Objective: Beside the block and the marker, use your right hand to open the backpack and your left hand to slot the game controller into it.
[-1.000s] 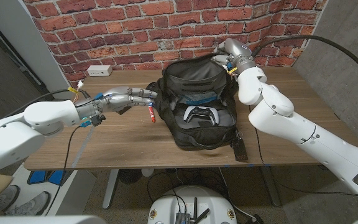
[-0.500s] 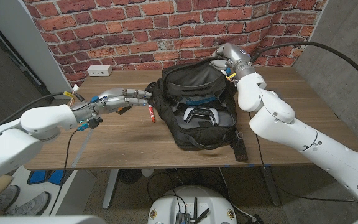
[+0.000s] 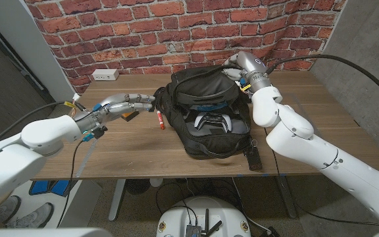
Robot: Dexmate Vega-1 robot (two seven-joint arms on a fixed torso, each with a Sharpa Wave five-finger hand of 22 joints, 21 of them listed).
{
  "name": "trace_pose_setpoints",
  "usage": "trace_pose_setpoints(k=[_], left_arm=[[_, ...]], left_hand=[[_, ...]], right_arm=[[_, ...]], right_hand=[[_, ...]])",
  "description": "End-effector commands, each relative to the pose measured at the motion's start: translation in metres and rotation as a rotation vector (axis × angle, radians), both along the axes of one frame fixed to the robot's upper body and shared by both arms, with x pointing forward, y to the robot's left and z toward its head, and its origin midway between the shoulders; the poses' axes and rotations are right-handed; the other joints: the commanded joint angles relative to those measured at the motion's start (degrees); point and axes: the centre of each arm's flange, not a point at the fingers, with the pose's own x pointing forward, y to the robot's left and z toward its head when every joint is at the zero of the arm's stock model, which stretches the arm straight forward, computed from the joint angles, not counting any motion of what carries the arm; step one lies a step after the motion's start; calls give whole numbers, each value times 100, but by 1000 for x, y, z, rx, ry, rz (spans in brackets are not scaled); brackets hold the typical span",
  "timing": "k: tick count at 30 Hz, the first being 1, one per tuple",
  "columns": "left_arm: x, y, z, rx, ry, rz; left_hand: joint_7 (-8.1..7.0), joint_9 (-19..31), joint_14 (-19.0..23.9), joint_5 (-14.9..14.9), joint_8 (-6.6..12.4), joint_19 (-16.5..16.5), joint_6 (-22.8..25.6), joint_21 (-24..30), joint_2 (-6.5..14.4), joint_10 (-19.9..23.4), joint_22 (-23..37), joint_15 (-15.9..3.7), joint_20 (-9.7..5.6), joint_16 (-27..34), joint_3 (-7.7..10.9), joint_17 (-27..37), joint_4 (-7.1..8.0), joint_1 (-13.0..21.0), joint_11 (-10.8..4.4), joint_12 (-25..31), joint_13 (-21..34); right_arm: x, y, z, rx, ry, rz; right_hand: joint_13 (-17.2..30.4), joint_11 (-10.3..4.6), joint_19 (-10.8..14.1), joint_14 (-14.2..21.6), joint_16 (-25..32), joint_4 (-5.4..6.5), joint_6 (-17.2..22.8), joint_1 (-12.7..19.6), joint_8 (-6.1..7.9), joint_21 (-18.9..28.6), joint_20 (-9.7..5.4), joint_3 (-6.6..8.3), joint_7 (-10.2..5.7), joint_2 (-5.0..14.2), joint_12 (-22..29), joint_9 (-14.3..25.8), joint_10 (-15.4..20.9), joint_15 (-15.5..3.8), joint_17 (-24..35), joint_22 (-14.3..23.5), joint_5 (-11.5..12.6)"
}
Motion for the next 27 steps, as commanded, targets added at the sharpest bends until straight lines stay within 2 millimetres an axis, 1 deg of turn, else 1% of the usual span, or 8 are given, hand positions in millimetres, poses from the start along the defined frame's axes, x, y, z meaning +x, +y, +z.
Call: trace_pose_setpoints(k=[1,7,17,19,27], left_arm=[[4,2,-4,-46,-37,41],[11,3,-1,-58,-52,56],[27,1,3,-69,-55,58],[29,2,4,-73,-59,66],[38,5,1,-109,-76,92]], left_hand=[[14,19,-60,1,-30,-46,-53,-2,21,-45,21,-340,-345,-14,3,4,24,-48,7,-10,16],[16,19,-96,0,-40,-65,-78,-8,31,-77,21,-344,-340,-22,8,1,18,-60,1,-18,16],[15,18,-117,-2,-44,-95,-93,-17,44,-101,20,-336,-340,-19,11,-1,18,-87,-6,-19,16],[19,18,-118,-2,-44,-97,-95,-17,47,-101,20,-336,-338,-18,12,-1,18,-90,-10,-18,16],[11,18,-124,-1,-40,-98,-87,-15,64,-99,20,-333,-338,-14,22,-2,12,-97,-6,-12,16]], right_arm=[[-3,-6,-17,22,-9,15],[-6,-13,-21,8,12,7],[-7,-21,-27,-62,45,31],[-8,-23,-29,-72,50,42],[-9,-27,-38,-96,64,52]], right_hand=[[18,-17,-32,-38,-15,2,18,3,21,45,-757,34,-43,35,-2,24,33,-476,17,8,24],[19,-7,-43,-52,-27,16,14,-22,16,57,-757,30,-52,34,-11,25,23,-469,15,4,27],[16,-11,-150,-138,-82,7,26,-42,16,48,-740,33,-63,3,-27,27,12,-467,-2,-7,44],[12,7,-161,-147,-87,4,30,-41,17,48,-739,34,-69,0,-31,27,11,-472,-2,-9,47],[11,-6,-192,-189,-110,-3,23,-43,12,56,-747,40,-79,-6,-46,28,-9,-482,-5,-16,59]])
